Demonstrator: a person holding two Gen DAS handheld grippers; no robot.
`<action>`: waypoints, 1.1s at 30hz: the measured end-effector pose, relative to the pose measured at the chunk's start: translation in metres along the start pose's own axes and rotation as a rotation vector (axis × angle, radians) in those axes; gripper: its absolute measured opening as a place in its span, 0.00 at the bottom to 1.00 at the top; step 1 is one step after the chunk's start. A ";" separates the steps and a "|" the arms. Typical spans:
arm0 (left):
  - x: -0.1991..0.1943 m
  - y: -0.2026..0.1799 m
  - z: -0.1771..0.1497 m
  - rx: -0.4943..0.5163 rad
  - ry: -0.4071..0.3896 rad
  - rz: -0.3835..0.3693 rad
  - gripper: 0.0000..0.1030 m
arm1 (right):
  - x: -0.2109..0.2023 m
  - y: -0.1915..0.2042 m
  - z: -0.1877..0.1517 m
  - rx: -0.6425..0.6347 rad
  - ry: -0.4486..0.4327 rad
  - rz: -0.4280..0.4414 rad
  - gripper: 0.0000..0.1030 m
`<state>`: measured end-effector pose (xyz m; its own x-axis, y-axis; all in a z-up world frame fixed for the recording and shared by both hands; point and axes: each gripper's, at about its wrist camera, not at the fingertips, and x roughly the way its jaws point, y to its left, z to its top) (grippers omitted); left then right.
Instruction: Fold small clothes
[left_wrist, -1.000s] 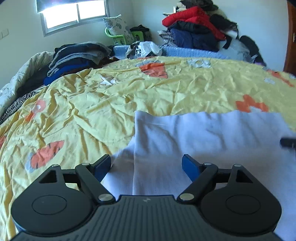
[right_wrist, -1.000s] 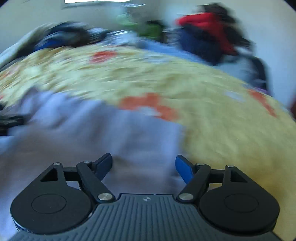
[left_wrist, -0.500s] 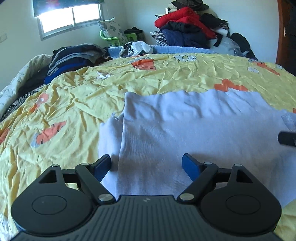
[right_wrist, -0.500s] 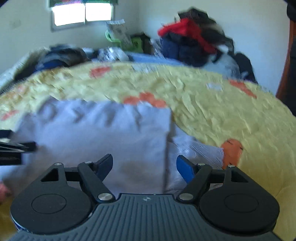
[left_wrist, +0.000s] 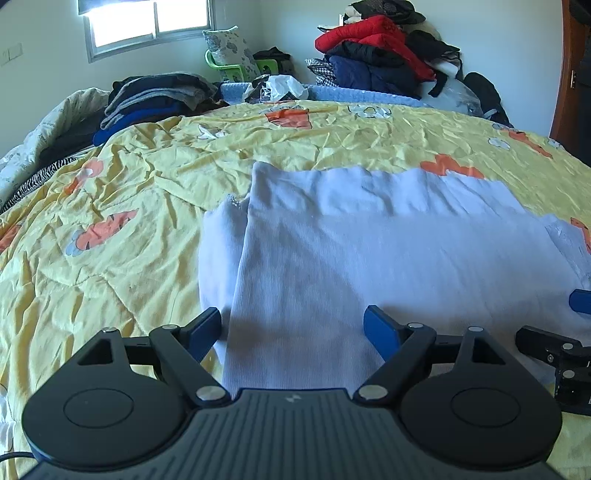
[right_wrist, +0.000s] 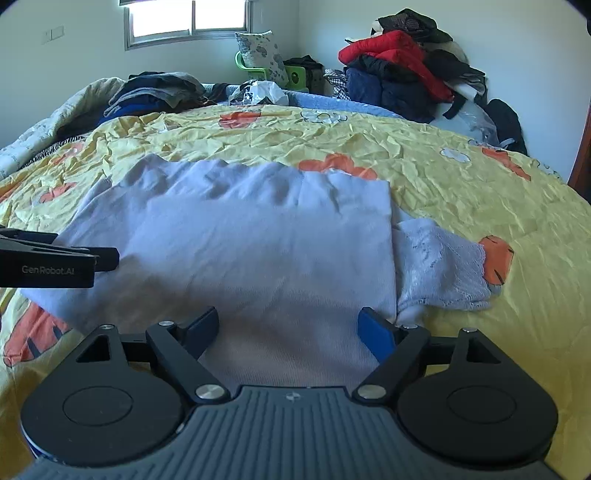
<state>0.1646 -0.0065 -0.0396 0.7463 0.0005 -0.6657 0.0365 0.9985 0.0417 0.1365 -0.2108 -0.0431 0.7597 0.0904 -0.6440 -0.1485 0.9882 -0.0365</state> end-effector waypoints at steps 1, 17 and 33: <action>-0.001 0.001 -0.001 -0.002 0.001 -0.001 0.83 | 0.000 0.000 -0.001 -0.003 0.000 -0.003 0.84; 0.028 0.121 0.050 -0.202 0.149 -0.218 0.85 | -0.044 0.099 -0.012 -0.267 -0.140 0.058 0.91; 0.092 0.110 0.076 -0.313 0.228 -0.555 0.98 | -0.014 0.198 -0.026 -0.593 -0.210 -0.136 0.86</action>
<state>0.2871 0.0988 -0.0396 0.5124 -0.5397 -0.6679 0.1538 0.8229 -0.5470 0.0798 -0.0200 -0.0612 0.8955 0.0505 -0.4422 -0.3209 0.7617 -0.5628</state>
